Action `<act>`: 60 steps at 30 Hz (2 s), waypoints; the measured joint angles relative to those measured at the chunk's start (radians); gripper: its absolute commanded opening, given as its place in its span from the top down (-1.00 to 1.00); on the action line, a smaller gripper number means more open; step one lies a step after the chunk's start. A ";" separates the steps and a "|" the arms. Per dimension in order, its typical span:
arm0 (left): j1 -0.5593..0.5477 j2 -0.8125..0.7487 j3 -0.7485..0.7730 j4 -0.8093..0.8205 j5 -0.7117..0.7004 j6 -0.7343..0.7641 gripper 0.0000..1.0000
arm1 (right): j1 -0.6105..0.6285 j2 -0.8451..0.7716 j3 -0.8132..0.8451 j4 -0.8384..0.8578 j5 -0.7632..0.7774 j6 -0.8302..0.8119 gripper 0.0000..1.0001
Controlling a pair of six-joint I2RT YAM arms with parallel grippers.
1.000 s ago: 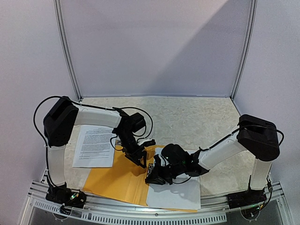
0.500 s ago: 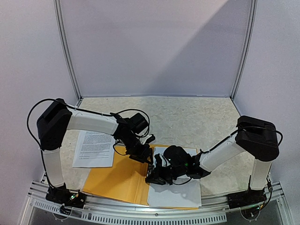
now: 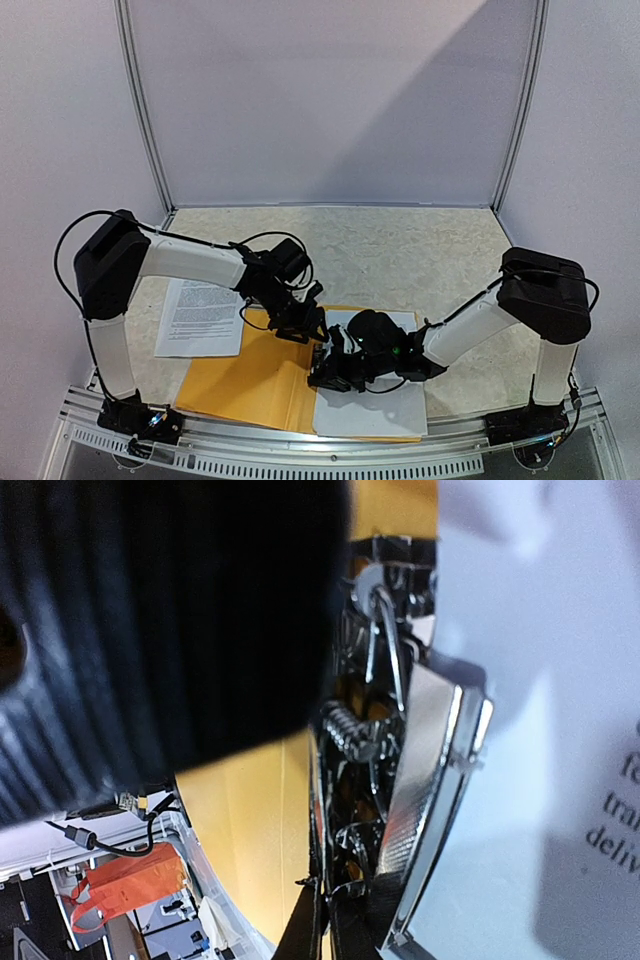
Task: Put the files into the folder
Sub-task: Clamp the file in the folder with some files.
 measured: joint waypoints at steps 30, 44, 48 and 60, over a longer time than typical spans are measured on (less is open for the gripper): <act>-0.027 -0.029 -0.014 -0.179 0.007 0.002 0.14 | -0.002 0.015 -0.004 0.041 0.011 -0.005 0.92; -0.042 -0.019 -0.023 -0.159 0.021 -0.029 0.45 | -0.002 0.015 -0.004 0.042 0.011 -0.010 0.93; -0.048 -0.007 -0.024 -0.146 0.050 -0.033 0.46 | -0.002 0.014 -0.005 0.042 0.012 -0.010 0.93; -0.051 0.004 -0.025 -0.147 0.087 -0.035 0.66 | -0.002 0.014 -0.005 0.042 0.013 -0.009 0.93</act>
